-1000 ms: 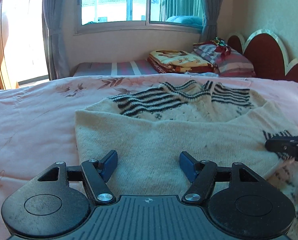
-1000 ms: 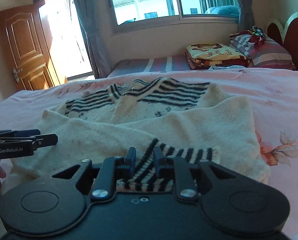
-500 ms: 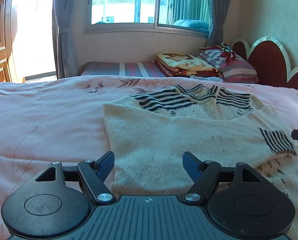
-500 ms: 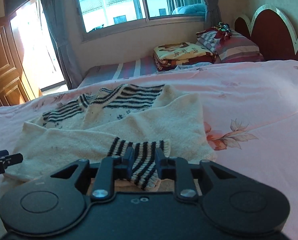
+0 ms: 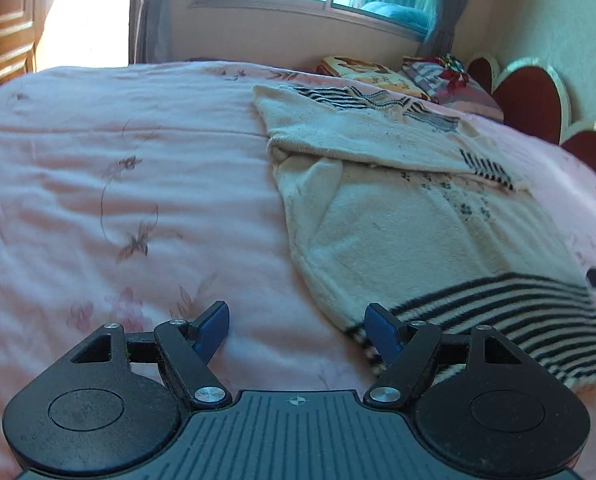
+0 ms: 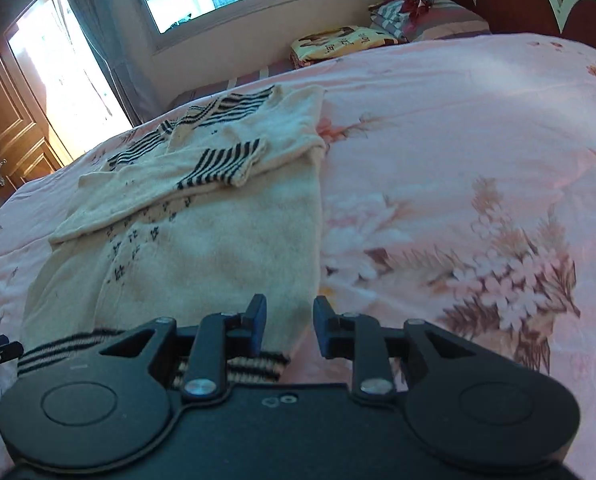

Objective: Fold small clothes
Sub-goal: 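Grasp the striped hem band with the left tool while the right tool holds it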

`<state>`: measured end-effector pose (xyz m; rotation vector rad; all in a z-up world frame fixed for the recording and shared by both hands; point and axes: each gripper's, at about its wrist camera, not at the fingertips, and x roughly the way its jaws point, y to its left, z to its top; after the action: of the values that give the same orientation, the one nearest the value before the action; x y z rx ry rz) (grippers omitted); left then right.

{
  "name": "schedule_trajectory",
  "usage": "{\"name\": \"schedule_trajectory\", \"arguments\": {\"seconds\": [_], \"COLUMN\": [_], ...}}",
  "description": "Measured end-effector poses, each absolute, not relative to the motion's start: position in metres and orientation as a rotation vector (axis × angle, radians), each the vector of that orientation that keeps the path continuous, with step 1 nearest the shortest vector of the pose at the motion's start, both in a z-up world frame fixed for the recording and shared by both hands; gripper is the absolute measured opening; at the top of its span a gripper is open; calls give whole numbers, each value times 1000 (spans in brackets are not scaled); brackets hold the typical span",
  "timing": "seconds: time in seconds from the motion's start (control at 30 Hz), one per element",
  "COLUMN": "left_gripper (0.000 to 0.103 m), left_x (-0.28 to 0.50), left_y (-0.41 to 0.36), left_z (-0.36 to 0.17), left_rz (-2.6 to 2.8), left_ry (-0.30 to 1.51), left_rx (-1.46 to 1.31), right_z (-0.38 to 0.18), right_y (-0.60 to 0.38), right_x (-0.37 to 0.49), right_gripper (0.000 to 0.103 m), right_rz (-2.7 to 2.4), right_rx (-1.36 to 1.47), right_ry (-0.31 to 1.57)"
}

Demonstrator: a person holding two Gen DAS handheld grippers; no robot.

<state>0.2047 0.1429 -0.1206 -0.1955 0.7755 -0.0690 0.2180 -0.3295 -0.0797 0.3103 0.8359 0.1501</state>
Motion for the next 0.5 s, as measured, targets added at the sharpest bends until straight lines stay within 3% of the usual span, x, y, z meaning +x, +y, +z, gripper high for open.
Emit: {"name": "schedule_trajectory", "arguments": {"seconds": [0.23,0.3,0.5], "left_gripper": [72,58,58], "left_x": [175,166,157], "left_y": [126,121,127], "left_z": [-132,-137,-156], "left_rz": [-159,-187,-178], "left_ry": [839,858,832], "left_rx": [-519,-597,-767], "right_z": [-96,-99,-113], "right_y": [-352,-354,-366], "right_x": [175,170,172], "right_gripper": [27,27,27], "right_rz": [259,292,377], "right_rx": [521,557,723], "right_ry": [920,945,978]}}
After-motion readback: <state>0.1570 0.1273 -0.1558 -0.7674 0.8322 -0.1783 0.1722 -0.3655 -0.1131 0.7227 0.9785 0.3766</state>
